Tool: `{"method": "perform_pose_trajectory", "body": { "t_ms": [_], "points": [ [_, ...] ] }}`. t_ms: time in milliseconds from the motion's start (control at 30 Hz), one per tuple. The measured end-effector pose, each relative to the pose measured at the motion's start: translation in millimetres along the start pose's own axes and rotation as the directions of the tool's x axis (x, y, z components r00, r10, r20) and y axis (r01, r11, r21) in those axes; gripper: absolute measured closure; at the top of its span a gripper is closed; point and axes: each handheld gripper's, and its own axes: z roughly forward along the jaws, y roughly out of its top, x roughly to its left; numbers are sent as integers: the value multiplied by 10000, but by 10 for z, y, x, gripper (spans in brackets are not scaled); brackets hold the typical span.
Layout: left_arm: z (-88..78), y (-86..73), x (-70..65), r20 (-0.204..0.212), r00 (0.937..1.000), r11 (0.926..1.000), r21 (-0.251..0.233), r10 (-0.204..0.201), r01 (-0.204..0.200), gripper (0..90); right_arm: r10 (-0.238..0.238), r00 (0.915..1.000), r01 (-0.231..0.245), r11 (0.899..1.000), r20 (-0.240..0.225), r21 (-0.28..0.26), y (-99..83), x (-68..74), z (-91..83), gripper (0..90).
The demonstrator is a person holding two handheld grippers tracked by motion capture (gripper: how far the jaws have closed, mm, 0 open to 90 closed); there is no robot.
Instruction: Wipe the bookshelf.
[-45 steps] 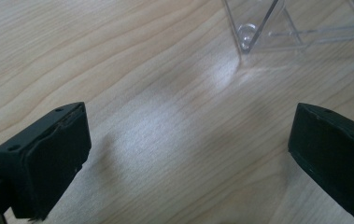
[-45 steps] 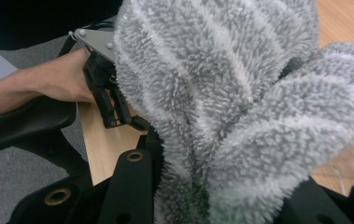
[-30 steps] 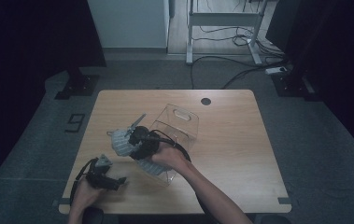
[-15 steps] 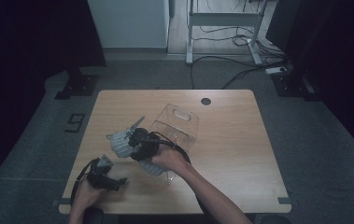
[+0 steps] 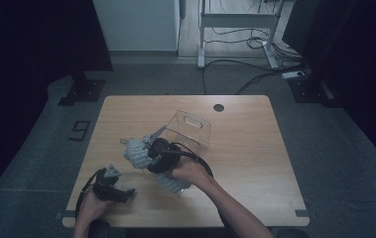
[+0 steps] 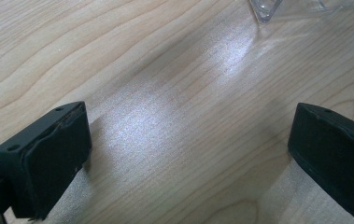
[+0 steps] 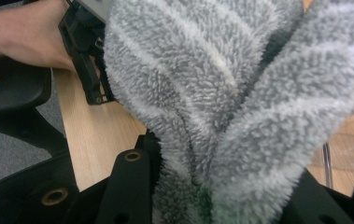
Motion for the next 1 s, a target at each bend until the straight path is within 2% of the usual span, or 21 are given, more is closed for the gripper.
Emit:
{"method": "perform_pose_trajectory", "body": {
  "t_ms": [667, 1000],
  "points": [
    [4, -1, -11, -75, 10000, 10000, -16, -46, 46, 0, 199, 9997, -203, 9994, -148, -282, -412, -8, -190, 645],
    [5, 1, -11, -105, 9999, 10000, -8, -60, 60, 0, 441, 9985, -455, 9979, -316, -459, -614, -7, -260, 641]
  ]
}}
